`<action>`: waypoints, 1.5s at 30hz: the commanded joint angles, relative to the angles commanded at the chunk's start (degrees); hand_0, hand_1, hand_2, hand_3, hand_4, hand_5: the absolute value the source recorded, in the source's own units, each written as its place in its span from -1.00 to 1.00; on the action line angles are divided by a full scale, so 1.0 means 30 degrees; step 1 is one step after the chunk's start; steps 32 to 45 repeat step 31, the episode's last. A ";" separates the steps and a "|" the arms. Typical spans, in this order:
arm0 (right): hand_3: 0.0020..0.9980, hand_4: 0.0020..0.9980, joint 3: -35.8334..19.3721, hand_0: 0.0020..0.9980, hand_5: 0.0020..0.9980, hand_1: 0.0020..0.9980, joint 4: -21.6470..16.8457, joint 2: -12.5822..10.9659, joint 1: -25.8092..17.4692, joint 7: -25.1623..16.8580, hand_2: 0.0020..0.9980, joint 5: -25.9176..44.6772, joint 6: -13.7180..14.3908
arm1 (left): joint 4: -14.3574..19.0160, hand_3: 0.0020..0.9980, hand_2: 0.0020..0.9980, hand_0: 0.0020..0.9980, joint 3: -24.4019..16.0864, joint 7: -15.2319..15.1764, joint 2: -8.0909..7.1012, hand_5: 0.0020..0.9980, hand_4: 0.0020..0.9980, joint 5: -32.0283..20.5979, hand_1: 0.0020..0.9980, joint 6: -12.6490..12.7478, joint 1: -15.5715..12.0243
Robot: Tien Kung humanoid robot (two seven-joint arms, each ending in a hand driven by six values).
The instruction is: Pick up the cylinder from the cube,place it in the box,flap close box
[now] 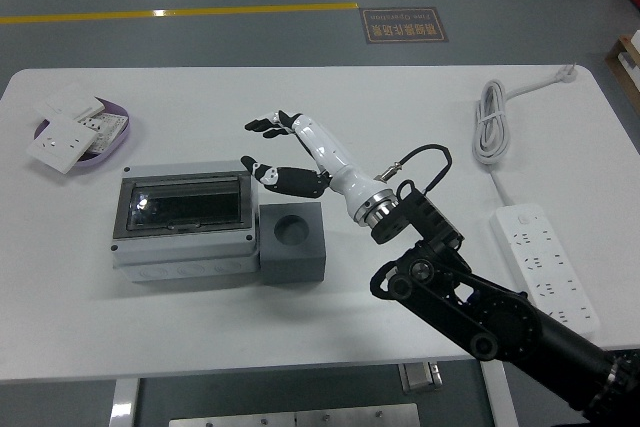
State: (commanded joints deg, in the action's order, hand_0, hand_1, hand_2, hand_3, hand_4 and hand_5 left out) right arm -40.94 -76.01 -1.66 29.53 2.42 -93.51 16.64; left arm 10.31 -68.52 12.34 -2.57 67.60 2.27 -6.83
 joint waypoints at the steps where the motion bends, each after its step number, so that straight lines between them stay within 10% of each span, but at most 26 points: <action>1: 0.42 0.41 0.0162 0.63 -0.40 0.47 0.0150 0.0124 0.0196 0.0011 0.51 -0.0056 0.0031 | 0.0000 0.91 0.71 0.85 0.0000 0.0008 -0.0007 -1.00 -1.00 0.0010 0.71 -0.0001 0.0005; 12: 0.41 0.39 0.2136 0.63 -0.41 0.46 0.2730 0.0553 0.2006 0.0014 0.49 -0.0427 0.0192 | 0.0000 0.91 0.71 0.85 -0.0182 0.0073 -0.0236 -1.00 -1.00 0.0361 0.71 -0.0040 0.0153; 45: 0.42 0.43 0.4995 0.64 -0.48 0.48 0.2397 0.0553 0.3796 0.0737 0.51 -0.2797 -0.0196 | 0.0000 0.91 0.71 0.85 -0.0352 0.0114 -0.0350 -1.00 -1.00 0.0626 0.71 -0.0093 0.0229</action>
